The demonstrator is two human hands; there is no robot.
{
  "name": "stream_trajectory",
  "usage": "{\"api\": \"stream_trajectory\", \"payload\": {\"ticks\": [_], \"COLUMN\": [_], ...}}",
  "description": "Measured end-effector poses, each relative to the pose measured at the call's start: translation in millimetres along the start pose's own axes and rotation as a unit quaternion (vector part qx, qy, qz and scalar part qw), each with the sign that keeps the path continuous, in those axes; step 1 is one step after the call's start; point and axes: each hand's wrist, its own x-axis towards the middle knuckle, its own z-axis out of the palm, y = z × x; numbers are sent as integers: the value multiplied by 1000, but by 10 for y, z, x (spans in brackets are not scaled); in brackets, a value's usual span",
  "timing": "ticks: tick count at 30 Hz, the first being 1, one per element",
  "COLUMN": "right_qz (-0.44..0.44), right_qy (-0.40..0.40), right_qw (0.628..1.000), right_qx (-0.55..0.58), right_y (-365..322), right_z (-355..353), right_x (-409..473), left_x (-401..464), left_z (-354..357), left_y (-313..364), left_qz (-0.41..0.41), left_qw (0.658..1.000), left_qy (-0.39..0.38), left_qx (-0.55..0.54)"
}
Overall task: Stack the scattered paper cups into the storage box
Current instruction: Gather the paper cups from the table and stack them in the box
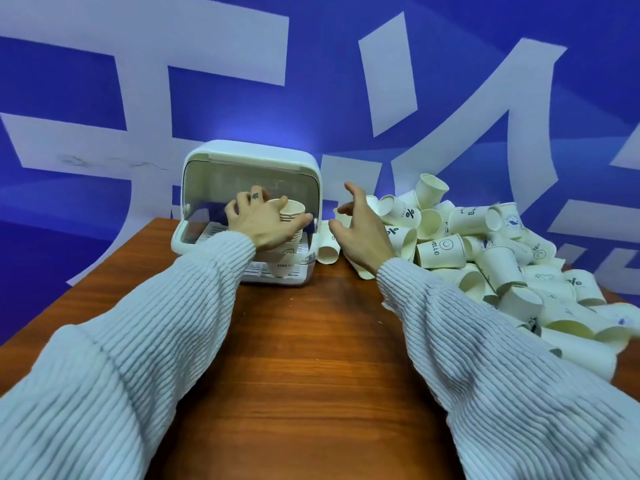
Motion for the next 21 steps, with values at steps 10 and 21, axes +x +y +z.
{"api": "stream_trajectory", "payload": {"ticks": [10,21], "right_qz": [69,154], "right_qy": [36,-63], "right_qw": [995,949], "right_qx": [-60,-267], "right_y": [508,998], "right_z": [-1028,-2262], "right_x": [-482,-1409], "left_x": [-434,-903], "left_z": [266,939], "left_y": [918,2186], "left_qz": [217,320], "left_qw": [964,947], "left_qy": [146,-40], "left_qx": [-52,-12]}}
